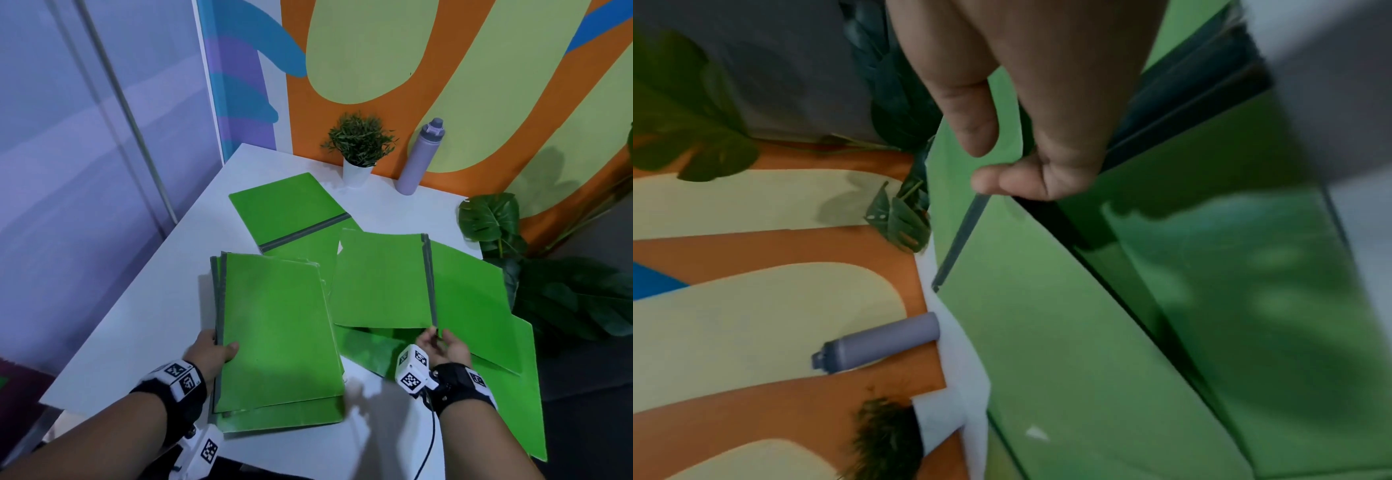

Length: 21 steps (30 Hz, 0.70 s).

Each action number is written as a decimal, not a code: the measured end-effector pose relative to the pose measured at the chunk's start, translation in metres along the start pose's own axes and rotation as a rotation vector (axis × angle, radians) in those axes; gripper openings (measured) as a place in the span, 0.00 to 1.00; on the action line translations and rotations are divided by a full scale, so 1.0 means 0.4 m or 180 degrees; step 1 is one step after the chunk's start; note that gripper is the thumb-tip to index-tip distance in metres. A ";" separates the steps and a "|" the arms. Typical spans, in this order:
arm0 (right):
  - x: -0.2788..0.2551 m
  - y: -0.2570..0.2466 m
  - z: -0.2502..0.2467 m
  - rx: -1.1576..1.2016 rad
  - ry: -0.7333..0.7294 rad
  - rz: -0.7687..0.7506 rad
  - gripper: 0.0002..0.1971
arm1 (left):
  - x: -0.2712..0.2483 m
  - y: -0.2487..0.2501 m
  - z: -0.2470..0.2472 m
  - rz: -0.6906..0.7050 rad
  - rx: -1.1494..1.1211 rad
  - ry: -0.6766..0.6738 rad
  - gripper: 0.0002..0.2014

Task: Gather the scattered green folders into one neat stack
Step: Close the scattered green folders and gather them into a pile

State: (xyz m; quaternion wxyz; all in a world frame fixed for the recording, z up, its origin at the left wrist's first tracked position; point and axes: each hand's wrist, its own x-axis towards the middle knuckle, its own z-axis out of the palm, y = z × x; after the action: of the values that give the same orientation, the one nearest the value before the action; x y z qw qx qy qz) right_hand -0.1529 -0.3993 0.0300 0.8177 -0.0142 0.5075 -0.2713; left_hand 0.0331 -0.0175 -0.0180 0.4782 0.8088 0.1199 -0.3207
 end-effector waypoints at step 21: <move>-0.096 0.064 0.168 -0.1657 -0.0520 -0.1062 0.07 | -0.007 0.017 -0.009 -0.0011 -0.0500 0.0083 0.29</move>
State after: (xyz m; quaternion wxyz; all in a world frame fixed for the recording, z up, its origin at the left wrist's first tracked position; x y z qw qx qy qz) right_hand -0.0987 -0.3769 0.0866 0.7688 -0.3277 0.4833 -0.2607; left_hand 0.0360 -0.0179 -0.0103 0.5380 0.7727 0.1523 -0.3005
